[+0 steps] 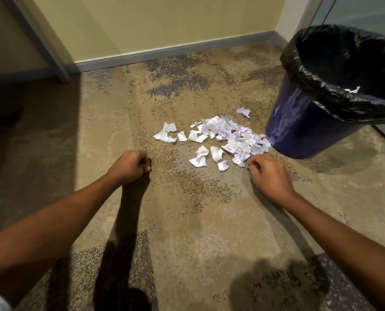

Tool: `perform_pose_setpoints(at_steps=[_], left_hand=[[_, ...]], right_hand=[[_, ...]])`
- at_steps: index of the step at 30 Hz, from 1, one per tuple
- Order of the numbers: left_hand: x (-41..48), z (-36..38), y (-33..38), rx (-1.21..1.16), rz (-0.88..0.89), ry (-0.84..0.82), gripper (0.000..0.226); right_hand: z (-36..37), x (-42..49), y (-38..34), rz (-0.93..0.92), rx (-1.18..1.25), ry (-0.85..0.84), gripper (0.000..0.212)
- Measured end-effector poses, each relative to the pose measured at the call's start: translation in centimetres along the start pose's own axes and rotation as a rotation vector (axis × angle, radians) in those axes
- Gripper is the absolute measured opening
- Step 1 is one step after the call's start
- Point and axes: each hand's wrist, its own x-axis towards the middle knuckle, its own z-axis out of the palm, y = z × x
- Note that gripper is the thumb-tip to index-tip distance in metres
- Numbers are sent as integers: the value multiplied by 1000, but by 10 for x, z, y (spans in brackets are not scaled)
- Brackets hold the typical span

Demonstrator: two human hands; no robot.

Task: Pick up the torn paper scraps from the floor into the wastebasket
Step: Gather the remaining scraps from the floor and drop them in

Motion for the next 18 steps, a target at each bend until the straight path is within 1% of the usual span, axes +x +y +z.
perform_pose_setpoints(at_steps=[3, 5, 6, 8, 9, 10, 11, 14, 16, 18], left_hand=[[7, 3, 8, -72, -23, -2, 17], [11, 4, 14, -139, -23, 25, 19], [14, 5, 18, -176, -13, 57, 23], [21, 4, 24, -257, -1, 134, 32], [25, 3, 28, -288, 3, 175, 33], [29, 2, 31, -310, 7, 214, 31], [33, 2, 34, -314, 13, 256, 29], [49, -1, 44, -274, 37, 378, 27], [63, -2, 49, -221, 51, 435, 26], [79, -1, 53, -185, 34, 454, 30]], right_hand=[[21, 8, -38, -32, 117, -41, 15], [33, 16, -56, -53, 131, -62, 22], [37, 21, -63, -66, 127, -86, 31], [46, 31, -72, -86, 91, -189, 54], [50, 35, -75, -85, 67, -246, 66], [55, 39, -76, -80, 49, -283, 73], [60, 43, -75, -71, 47, -293, 72], [67, 46, -72, -76, 89, -214, 40], [68, 46, -70, -93, 84, -160, 30], [69, 46, -70, -91, 64, -130, 20]])
